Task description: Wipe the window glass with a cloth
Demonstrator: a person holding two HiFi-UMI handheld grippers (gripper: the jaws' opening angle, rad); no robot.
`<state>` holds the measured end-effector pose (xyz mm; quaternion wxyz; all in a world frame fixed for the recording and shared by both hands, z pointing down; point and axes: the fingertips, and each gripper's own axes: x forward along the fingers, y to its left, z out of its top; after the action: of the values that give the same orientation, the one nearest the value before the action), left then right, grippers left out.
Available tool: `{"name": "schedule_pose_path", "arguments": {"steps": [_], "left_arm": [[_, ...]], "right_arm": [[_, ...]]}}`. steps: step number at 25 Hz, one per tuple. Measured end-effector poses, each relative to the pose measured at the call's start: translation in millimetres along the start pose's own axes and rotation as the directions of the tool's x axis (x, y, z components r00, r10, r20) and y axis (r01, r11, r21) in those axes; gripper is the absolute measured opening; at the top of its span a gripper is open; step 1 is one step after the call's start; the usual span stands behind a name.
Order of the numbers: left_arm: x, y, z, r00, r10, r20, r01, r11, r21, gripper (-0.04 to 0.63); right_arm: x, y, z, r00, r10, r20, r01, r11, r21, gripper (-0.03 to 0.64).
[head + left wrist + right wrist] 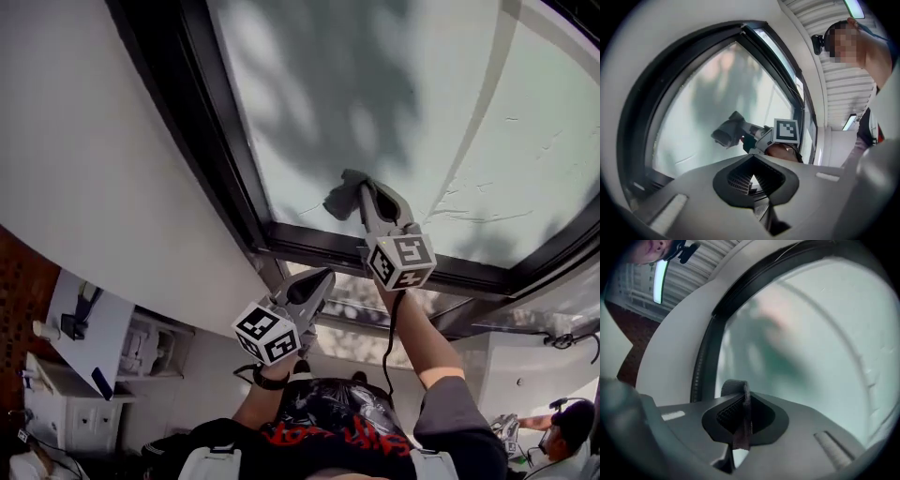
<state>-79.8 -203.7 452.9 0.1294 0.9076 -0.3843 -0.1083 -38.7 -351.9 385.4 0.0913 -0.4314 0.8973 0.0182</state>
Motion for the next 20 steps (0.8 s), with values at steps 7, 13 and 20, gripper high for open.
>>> {"name": "schedule_pose_path", "arguments": {"steps": [7, 13, 20], "left_arm": [[-72, 60, 22, 0.981, 0.179, 0.073, -0.179, 0.984, -0.014, 0.002], [-78, 67, 22, 0.981, 0.180, 0.067, -0.179, 0.984, -0.015, 0.002], [-37, 42, 21, 0.996, 0.051, 0.077, -0.050, 0.999, -0.010, 0.002]], "right_arm": [[135, 119, -71, 0.979, 0.170, -0.115, -0.161, 0.984, 0.082, 0.018], [135, 108, -80, 0.980, 0.138, -0.147, -0.132, 0.990, 0.047, 0.018], [16, -24, -28, 0.996, -0.072, -0.054, 0.071, 0.997, -0.022, 0.018]]}}
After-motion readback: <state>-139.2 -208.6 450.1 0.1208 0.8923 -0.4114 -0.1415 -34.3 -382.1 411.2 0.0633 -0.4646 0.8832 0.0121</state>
